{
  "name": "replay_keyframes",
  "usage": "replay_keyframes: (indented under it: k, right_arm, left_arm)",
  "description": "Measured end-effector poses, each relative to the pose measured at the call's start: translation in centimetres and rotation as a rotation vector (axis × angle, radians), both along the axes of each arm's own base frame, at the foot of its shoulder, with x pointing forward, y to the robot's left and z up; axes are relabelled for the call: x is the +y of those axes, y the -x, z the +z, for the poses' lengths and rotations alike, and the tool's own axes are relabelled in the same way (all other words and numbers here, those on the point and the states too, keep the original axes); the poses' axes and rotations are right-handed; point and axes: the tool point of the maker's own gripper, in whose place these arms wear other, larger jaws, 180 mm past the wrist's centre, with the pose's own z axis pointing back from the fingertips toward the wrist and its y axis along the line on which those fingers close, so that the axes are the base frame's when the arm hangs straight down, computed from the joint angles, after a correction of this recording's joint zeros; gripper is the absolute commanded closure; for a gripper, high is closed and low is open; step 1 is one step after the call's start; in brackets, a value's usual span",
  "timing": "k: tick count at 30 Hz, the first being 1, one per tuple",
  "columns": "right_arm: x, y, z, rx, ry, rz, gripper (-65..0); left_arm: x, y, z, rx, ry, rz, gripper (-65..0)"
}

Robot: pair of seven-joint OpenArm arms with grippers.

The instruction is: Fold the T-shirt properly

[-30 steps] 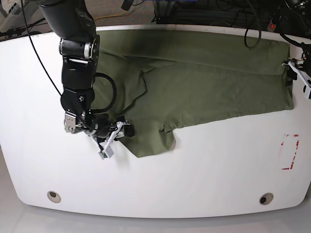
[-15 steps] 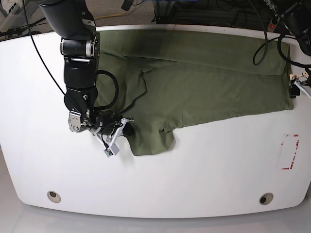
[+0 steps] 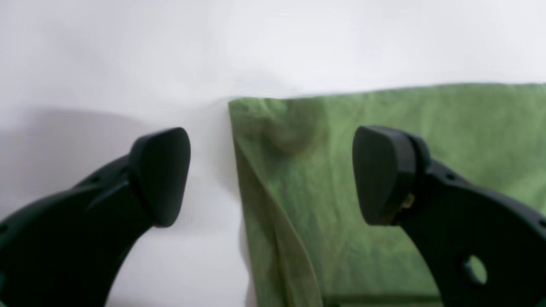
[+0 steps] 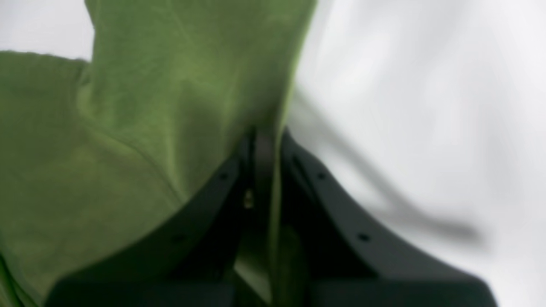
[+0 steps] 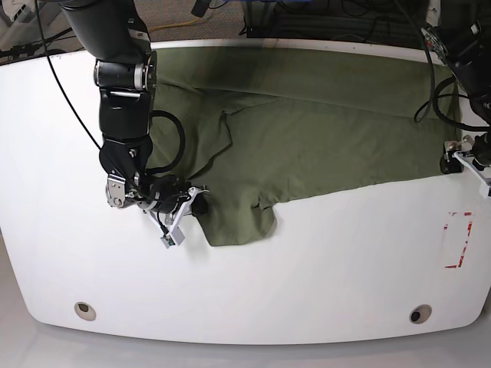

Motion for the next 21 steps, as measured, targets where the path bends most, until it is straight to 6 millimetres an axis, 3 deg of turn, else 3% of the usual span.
replay_keyframes:
  k: [2,7,11,13,15,16,21]
  right_arm:
    - [0.1,0.0,0.1,-0.001,-0.003,0.001,0.0]
    - [0.1,0.0,0.0,-0.001,-0.002,0.001,0.0]
    - [-0.1,-0.1,0.1,-0.003,0.001,-0.001,0.0]
    - [-0.1,-0.1,0.1,-0.003,0.001,0.0,0.0]
    - [-0.1,-0.1,0.1,-0.004,0.001,0.0,0.0]
    - [-0.1,-0.2,0.2,-0.005,0.001,-0.001,0.0]
    - [-0.4,-1.0,1.5,-0.047,0.017,0.002,0.0]
  left_arm:
    - [-0.3,0.4,-1.7,0.079,-0.016,-0.022,-56.1]
    - [-1.4,-0.9,-1.9,0.057,0.001,-0.053,-54.6]
    - [-1.4,-0.9,-1.9,0.051,0.003,-0.053,-35.1]
    - [-1.3,-0.8,-2.0,0.054,-0.001,-0.05,-17.4]
    - [-1.3,-0.7,-2.0,0.058,-0.002,-0.05,-4.4]
    - [-1.3,-0.8,-2.0,0.057,-0.001,-0.05,-1.4]
    - [-1.5,-0.8,-2.0,0.061,0.001,-0.052,-0.4]
